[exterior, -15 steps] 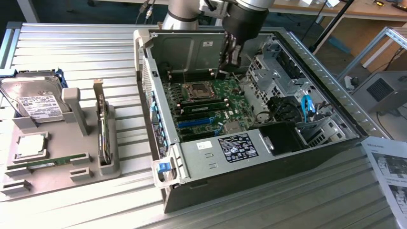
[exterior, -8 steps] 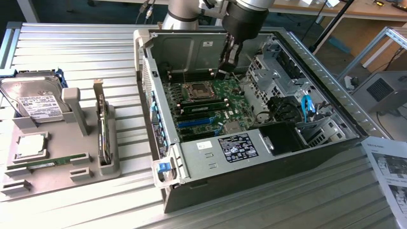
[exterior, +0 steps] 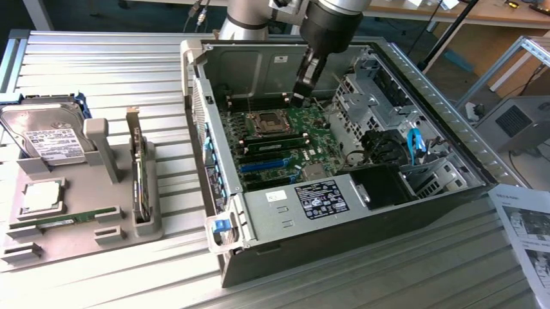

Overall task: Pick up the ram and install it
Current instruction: 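Press down the ram until it locks into place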

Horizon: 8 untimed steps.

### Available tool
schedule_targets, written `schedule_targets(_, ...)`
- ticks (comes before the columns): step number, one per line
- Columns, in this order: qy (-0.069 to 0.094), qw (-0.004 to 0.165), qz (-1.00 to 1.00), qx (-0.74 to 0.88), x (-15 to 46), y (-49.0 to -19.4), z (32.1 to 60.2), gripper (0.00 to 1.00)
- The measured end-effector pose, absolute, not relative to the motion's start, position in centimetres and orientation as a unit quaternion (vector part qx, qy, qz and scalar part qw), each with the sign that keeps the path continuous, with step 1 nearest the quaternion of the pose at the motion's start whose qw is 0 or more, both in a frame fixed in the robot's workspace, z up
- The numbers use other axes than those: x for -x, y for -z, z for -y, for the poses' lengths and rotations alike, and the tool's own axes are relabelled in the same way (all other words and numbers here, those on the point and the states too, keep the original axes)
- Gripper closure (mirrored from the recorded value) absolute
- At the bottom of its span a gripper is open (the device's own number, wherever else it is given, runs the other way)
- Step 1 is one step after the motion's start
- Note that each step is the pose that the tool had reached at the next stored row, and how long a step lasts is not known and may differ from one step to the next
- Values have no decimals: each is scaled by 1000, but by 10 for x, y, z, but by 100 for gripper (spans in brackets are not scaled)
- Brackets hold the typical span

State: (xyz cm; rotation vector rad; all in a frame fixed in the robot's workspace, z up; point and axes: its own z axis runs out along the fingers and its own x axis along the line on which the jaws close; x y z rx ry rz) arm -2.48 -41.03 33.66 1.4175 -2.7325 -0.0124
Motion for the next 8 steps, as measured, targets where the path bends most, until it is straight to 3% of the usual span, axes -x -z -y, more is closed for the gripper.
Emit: schedule_targets(8,6,31,918,-395,25,-337,410,89)
